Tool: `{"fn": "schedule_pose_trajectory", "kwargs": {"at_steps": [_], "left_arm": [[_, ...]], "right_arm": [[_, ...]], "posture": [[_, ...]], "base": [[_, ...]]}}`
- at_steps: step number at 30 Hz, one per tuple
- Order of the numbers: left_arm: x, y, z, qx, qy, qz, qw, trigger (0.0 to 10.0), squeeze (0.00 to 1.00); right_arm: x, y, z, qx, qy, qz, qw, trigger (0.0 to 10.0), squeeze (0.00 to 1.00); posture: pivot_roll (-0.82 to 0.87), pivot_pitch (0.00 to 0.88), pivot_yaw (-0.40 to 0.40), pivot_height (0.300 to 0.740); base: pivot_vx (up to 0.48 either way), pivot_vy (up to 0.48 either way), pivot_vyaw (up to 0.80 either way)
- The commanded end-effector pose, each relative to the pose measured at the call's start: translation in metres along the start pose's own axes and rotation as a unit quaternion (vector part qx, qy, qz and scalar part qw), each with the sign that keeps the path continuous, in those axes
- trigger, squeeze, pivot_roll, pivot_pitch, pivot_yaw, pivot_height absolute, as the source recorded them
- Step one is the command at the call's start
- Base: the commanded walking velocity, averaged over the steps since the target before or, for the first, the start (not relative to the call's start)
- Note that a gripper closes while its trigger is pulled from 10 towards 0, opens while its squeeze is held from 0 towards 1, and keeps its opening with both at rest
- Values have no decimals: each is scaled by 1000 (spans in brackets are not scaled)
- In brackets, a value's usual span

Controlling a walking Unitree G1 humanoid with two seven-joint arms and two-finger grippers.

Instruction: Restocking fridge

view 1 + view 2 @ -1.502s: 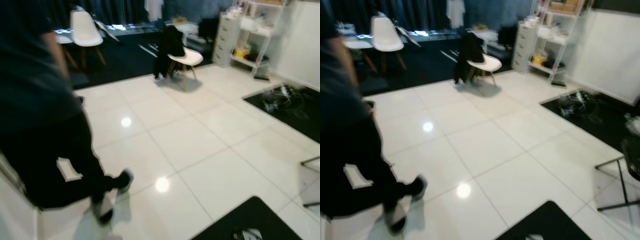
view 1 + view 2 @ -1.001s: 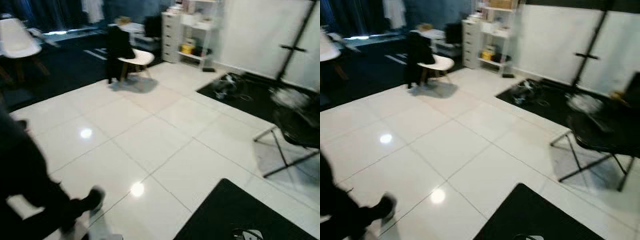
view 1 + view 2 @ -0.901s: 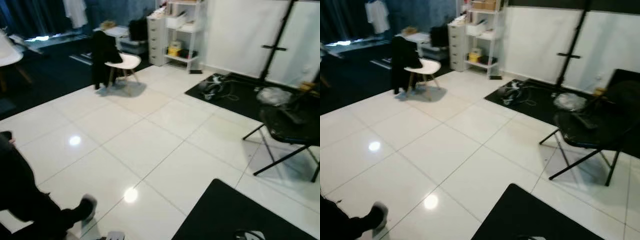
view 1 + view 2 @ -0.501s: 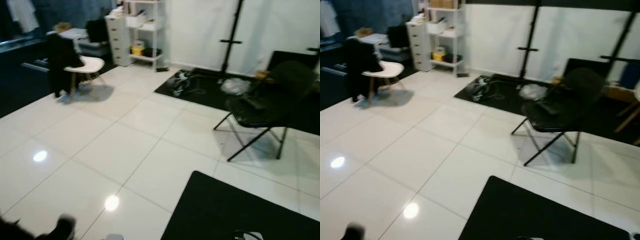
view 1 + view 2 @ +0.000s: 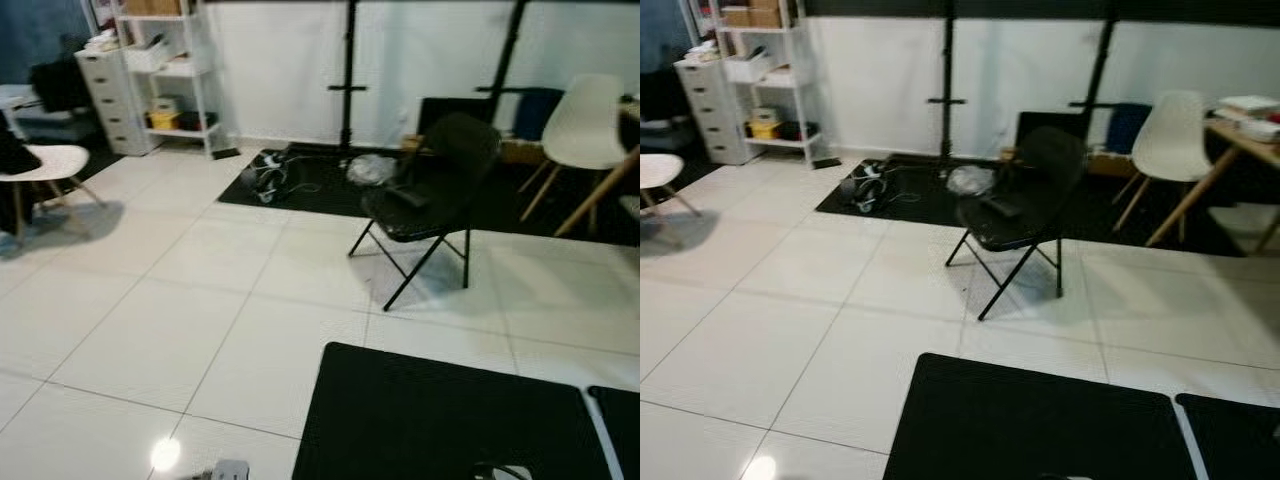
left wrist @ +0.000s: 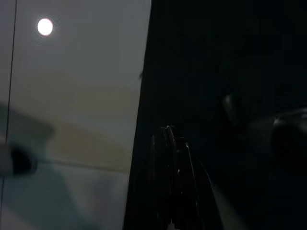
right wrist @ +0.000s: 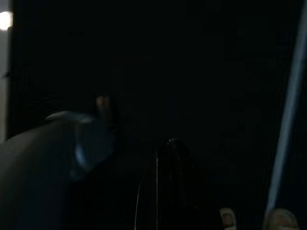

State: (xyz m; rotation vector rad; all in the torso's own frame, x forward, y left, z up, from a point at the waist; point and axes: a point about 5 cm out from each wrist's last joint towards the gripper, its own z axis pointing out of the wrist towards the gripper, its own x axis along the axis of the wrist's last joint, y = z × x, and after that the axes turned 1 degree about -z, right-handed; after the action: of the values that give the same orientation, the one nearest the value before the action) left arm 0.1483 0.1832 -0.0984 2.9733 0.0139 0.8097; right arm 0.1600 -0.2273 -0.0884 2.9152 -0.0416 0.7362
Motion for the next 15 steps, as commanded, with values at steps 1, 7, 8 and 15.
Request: {"fn": "schedule_pose_trajectory", "kwargs": {"at_steps": [1, 7, 8, 15], "left_arm": [[-8, -1, -1, 0, -16, -3, 1000, 10000, 0], [-7, -1, -1, 0, -14, -4, 1000, 10000, 0], [-7, -1, -1, 0, -14, -5, 1000, 10000, 0], [-7, -1, -1, -1, -13, -7, 1000, 10000, 0]], "right_arm": [[-6, -4, 0, 5, -11, 1, 1000, 10000, 0], [-5, -3, 0, 3, -8, 5, 1000, 10000, 0], [-5, -3, 0, 3, -8, 5, 1000, 10000, 0], [-5, -3, 0, 3, -10, 3, 1000, 10000, 0]], "posture": [[-36, 0, 19, 740], [-36, 0, 21, 740], [-36, 0, 21, 740], [-36, 0, 20, 740]], "base": [[0, 0, -800], [0, 0, -800], [0, 0, -800], [0, 0, -800]]}}
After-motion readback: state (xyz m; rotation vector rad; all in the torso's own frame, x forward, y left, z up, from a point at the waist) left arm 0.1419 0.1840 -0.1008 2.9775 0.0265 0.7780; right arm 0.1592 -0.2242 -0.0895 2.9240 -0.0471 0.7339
